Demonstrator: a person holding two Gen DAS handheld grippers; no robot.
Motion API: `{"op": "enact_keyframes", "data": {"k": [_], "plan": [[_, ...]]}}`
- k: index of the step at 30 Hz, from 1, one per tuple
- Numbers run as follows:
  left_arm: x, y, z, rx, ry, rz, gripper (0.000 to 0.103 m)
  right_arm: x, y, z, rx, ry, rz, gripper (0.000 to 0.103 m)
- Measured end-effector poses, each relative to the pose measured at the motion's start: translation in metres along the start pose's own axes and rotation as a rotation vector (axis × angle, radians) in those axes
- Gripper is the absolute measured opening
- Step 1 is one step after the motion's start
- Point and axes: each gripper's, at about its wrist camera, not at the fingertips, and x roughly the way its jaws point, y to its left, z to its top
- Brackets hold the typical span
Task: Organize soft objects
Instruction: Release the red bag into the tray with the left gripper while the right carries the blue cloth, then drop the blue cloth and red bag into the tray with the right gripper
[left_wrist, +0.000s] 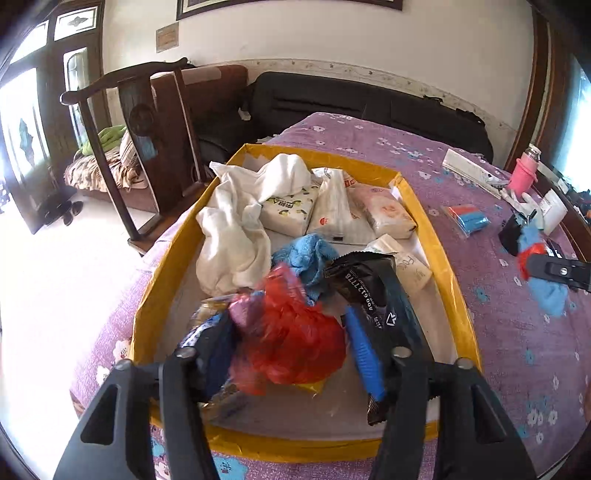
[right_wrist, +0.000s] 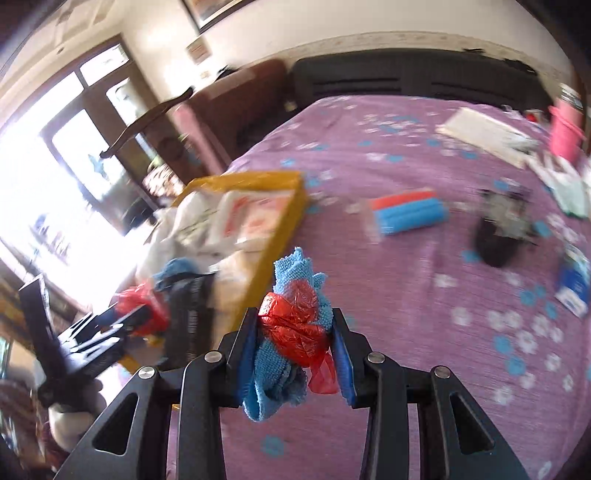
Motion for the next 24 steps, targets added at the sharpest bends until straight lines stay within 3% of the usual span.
{"op": "enact_keyframes", "data": {"k": [3, 7, 10, 12, 14, 15, 17, 20, 22, 24], "plan": [[-0.011, 0.018, -0.001, -0.086, -0.025, -0.125, 0.072, 0.022, 0.029, 0.004, -0.047, 0.049, 0.03, 0.041], [-0.029, 0.042, -0.003, -0.18, -0.085, -0.172, 0.078, 0.054, 0.066, 0.007, -0.13, 0.105, 0.019, 0.041], [-0.043, 0.054, -0.005, -0.214, -0.137, -0.16, 0.082, 0.074, 0.086, 0.005, -0.189, 0.14, -0.021, 0.041], [-0.049, 0.061, -0.007, -0.225, -0.16, -0.149, 0.082, 0.086, 0.095, 0.003, -0.23, 0.153, -0.091, 0.043], [-0.05, 0.065, -0.008, -0.228, -0.17, -0.132, 0.083, 0.089, 0.099, 0.004, -0.261, 0.14, -0.136, 0.053], [-0.05, 0.067, -0.009, -0.228, -0.17, -0.126, 0.083, 0.086, 0.1, 0.005, -0.269, 0.127, -0.138, 0.064], [-0.049, 0.068, -0.01, -0.226, -0.173, -0.12, 0.083, 0.074, 0.099, 0.009, -0.263, 0.086, -0.127, 0.076], [-0.051, 0.068, -0.013, -0.218, -0.18, -0.103, 0.083, 0.058, 0.101, 0.015, -0.248, 0.019, -0.113, 0.076], [-0.05, 0.063, -0.013, -0.206, -0.177, -0.093, 0.083, 0.059, 0.104, 0.015, -0.245, 0.029, -0.054, 0.076], [-0.053, 0.056, -0.013, -0.178, -0.177, -0.055, 0.083, 0.073, 0.106, 0.013, -0.228, 0.097, 0.008, 0.076]]}}
